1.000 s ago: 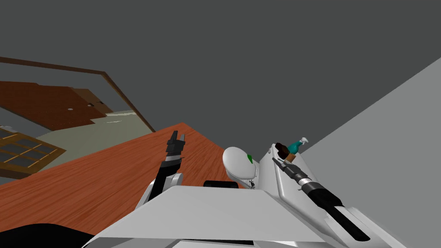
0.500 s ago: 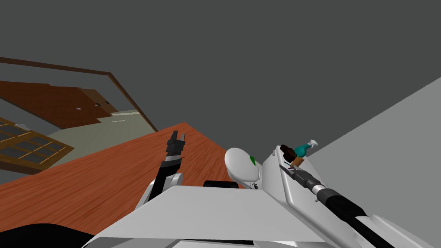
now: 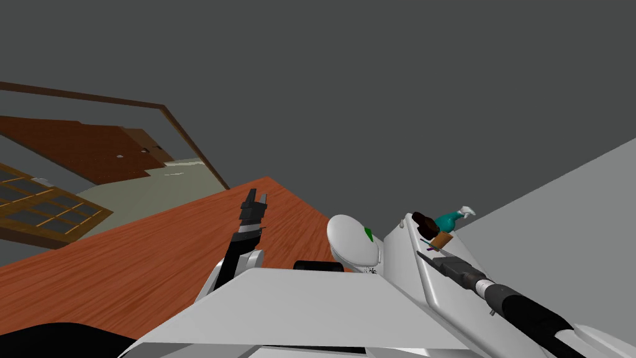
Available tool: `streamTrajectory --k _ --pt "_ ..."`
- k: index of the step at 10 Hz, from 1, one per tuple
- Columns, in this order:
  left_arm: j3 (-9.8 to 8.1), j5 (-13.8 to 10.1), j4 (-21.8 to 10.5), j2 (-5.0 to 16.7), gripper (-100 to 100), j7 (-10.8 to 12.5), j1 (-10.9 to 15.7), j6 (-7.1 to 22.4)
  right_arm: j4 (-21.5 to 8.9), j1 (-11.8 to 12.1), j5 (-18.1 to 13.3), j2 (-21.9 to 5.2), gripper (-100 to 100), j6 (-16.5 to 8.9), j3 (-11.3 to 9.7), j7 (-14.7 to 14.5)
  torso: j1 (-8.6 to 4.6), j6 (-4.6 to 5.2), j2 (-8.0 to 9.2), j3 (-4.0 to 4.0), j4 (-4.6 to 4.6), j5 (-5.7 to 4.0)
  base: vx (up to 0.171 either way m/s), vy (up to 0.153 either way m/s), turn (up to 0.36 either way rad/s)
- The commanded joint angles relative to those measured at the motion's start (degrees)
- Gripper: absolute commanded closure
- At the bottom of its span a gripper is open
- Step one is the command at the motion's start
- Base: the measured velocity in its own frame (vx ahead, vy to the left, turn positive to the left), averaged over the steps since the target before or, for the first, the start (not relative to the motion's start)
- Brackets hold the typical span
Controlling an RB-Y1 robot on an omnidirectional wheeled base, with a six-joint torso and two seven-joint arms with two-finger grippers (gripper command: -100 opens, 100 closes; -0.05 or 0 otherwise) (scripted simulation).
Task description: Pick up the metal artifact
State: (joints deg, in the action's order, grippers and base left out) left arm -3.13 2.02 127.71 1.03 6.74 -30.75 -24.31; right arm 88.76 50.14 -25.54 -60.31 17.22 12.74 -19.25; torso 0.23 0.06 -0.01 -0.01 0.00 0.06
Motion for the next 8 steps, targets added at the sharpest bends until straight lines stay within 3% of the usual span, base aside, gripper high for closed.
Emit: streamTrajectory --k 1,8 --pt "0.0 0.0 0.0 0.0 0 0.0 0.0 0.0 -1.59 0.32 -0.56 -1.28 -100 0.78 -0.12 -0.12 0.0 0.0 0.0 0.0 0.0 0.0 0.018 0.041 0.0" --pt "0.0 0.0 0.0 0.0 0 0.0 0.0 0.0 -9.05 5.79 -5.0 -11.74 -100 3.34 -1.32 -0.17 0.01 0.01 0.05 0.03 0.01 0.0 0.022 0.054 0.011"
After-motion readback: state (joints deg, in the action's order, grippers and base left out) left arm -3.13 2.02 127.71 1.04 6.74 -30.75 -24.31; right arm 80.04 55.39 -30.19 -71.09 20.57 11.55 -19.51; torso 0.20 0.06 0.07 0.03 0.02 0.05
